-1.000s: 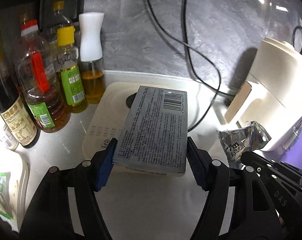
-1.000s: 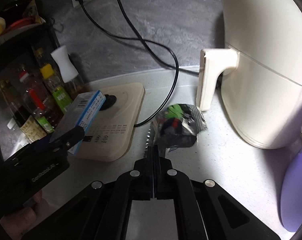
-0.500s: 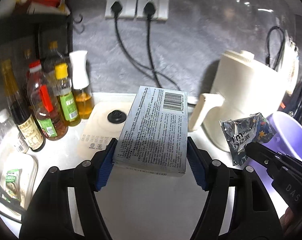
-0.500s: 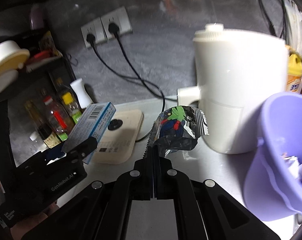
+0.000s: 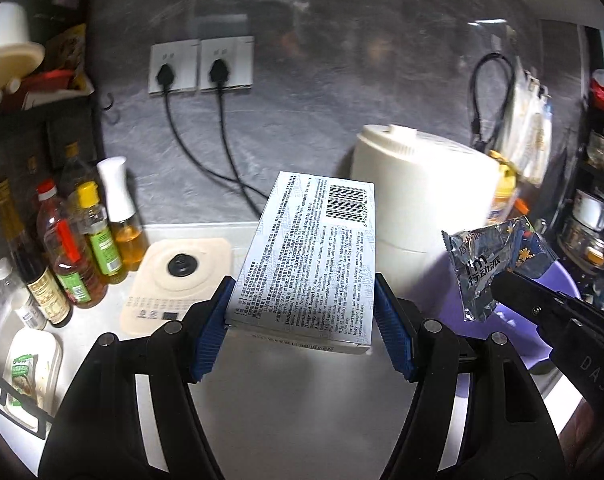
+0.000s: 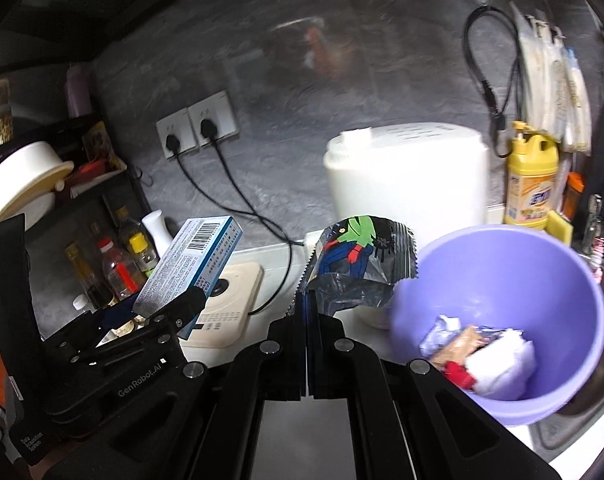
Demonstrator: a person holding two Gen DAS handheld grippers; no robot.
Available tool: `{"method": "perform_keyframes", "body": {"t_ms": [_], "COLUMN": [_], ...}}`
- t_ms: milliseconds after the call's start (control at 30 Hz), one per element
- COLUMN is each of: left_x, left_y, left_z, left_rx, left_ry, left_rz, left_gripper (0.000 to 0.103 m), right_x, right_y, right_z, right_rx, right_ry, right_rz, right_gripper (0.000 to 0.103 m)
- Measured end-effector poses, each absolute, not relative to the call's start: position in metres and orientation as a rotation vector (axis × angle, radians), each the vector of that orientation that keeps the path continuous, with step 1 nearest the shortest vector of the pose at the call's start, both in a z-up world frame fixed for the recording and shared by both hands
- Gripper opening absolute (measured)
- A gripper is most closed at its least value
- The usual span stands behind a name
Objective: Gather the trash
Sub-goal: 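Carry the paper box and foil wrapper over the lavender bucket with both tools, then open both tools to drop the box and wrapper into the bucket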
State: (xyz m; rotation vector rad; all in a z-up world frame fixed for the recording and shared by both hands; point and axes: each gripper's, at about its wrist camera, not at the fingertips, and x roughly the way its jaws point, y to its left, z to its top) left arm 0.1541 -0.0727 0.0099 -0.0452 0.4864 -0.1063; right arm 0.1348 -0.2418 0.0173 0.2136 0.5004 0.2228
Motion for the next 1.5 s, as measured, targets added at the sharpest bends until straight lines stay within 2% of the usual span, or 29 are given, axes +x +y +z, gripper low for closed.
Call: {"method": "perform_keyframes", "body": {"t_ms": [567, 667, 700, 733, 800, 1400, 1500], "left_x": [0.151, 0.153, 0.153, 0.154, 0.155, 0.163, 0.166], "left_y": [-0.151, -0.161, -0.164, -0.167, -0.169, -0.231, -0.232], "left_z": [0.017, 0.016, 0.015, 0.015, 0.015, 0.010, 0.004], "left_rx": [0.005, 0.010, 0.013, 0.015, 0.015, 0.094, 0.083], "left_ry": [0.480, 0.484, 0.484, 0.484, 0.485, 0.514, 0.538], "left_rz": [-0.245, -0.264, -0.269, -0.272, -0.277, -0.451, -0.459], "left_gripper": [0.068, 0.068, 0.068, 0.068, 0.068, 0.069, 0.078], "right_x": [0.102, 0.100, 0.100, 0.099, 0.095, 0.068, 0.066], "right_y": [-0.316, -0.322, -0.324, -0.327, -0.333, -0.379, -0.384], "right_z": [0.024, 0.023, 0.022, 0.021, 0.020, 0.009, 0.008], "right_rx": [0.272, 0.268, 0.262, 0.265, 0.282, 0.369, 0.372], "right_ry": [0.461, 0.471, 0.479, 0.480, 0.473, 0.495, 0.495], "right_rz": [0.068, 0.040, 0.025, 0.021, 0.004, -0.095, -0.107], "right_gripper": [0.001, 0.006, 0.010, 0.024, 0.036, 0.036, 0.036]}}
